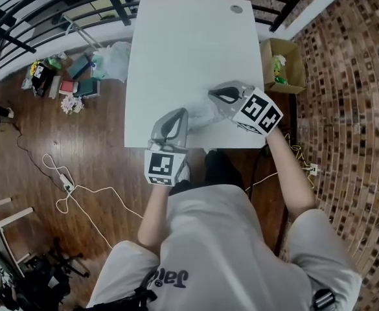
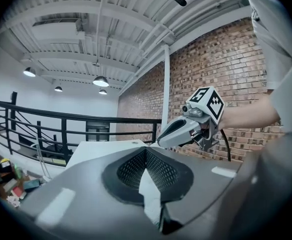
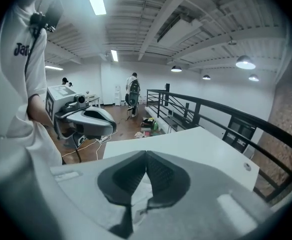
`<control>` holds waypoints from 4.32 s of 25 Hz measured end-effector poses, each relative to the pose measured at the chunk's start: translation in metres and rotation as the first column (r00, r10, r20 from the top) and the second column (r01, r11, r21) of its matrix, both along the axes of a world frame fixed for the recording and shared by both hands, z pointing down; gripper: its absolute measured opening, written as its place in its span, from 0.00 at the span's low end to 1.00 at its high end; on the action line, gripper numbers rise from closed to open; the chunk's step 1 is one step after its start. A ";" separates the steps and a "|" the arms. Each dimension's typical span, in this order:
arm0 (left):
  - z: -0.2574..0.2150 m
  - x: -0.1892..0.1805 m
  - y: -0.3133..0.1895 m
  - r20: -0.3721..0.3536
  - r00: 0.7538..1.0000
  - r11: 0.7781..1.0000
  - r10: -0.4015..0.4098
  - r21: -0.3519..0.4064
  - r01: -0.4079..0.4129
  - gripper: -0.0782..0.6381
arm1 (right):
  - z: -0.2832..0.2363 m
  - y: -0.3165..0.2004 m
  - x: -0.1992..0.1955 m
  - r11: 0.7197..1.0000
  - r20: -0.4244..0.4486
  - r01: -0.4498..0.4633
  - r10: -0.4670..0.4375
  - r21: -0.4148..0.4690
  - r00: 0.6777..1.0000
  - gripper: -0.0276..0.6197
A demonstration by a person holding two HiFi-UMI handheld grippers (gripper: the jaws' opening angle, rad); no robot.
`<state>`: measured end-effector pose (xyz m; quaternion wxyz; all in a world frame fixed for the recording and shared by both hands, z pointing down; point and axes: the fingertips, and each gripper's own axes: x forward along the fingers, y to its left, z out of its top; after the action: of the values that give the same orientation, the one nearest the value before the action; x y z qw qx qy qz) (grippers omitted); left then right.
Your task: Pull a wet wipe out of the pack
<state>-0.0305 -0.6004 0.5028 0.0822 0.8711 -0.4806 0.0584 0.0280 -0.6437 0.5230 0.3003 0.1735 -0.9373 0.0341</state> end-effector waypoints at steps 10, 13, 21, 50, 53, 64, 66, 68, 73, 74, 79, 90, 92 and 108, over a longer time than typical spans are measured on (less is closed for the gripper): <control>-0.017 0.048 -0.013 -0.022 0.992 0.992 0.121 0.030 -0.121 0.13 | -0.024 -0.028 0.086 0.958 0.121 -0.286 0.283 0.013 0.952 0.04; -0.013 0.072 -0.013 -0.019 0.985 0.985 0.170 0.020 -0.170 0.13 | -0.007 -0.032 0.120 0.920 0.165 -0.383 0.391 -0.079 0.905 0.04; 0.011 0.112 -0.003 -0.001 0.963 0.962 0.270 -0.041 -0.270 0.13 | 0.080 -0.016 0.168 0.836 0.036 -0.513 0.528 -0.196 0.848 0.04; -0.065 0.027 0.086 -0.018 0.952 0.950 0.306 0.079 -0.303 0.13 | -0.019 0.128 0.092 0.642 0.300 -0.746 0.757 -0.177 0.580 0.03; -0.075 0.030 0.095 -0.017 0.960 0.955 0.279 0.112 -0.275 0.13 | -0.037 0.153 0.081 0.638 0.366 -0.741 0.753 -0.208 0.546 0.03; -0.145 0.017 0.160 -0.146 0.989 0.965 0.007 0.259 0.031 0.13 | -0.110 0.215 0.063 0.729 0.483 -0.684 0.614 -0.043 0.624 0.03; -0.166 0.024 0.189 -0.185 0.982 0.953 -0.034 0.289 0.088 0.13 | -0.119 0.242 0.065 0.745 0.485 -0.667 0.590 -0.018 0.645 0.03; -0.175 0.041 0.219 -0.179 0.983 0.944 -0.033 0.316 0.089 0.13 | -0.123 0.273 0.072 0.757 0.494 -0.654 0.573 -0.013 0.654 0.03; -0.153 0.071 0.282 -0.123 0.990 0.959 -0.065 0.266 0.096 0.13 | -0.127 0.328 0.093 0.763 0.511 -0.642 0.580 -0.071 0.634 0.03; -0.146 0.071 0.293 -0.103 0.992 0.965 -0.073 0.246 0.097 0.13 | -0.131 0.335 0.093 0.770 0.509 -0.637 0.569 -0.051 0.646 0.03; -0.140 0.063 0.317 -0.031 0.997 0.974 -0.064 0.217 0.069 0.13 | -0.160 0.354 0.084 0.793 0.533 -0.607 0.497 0.040 0.684 0.03; -0.162 0.050 0.324 0.012 0.999 0.961 0.044 0.273 -0.046 0.13 | -0.204 0.362 0.057 0.753 0.597 -0.640 0.447 0.150 0.666 0.03; -0.161 0.041 0.324 0.005 0.999 0.962 0.041 0.269 -0.041 0.13 | -0.200 0.364 0.044 0.763 0.585 -0.628 0.443 0.151 0.679 0.03; -0.144 0.024 0.313 -0.008 0.999 0.975 0.041 0.221 -0.039 0.13 | -0.191 0.366 0.009 0.797 0.540 -0.576 0.409 0.181 0.735 0.03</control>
<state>-0.0066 -0.2870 0.3592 -0.0133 0.8847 -0.4659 0.0008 0.0370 -0.2773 0.3325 0.0069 0.4540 -0.8909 -0.0053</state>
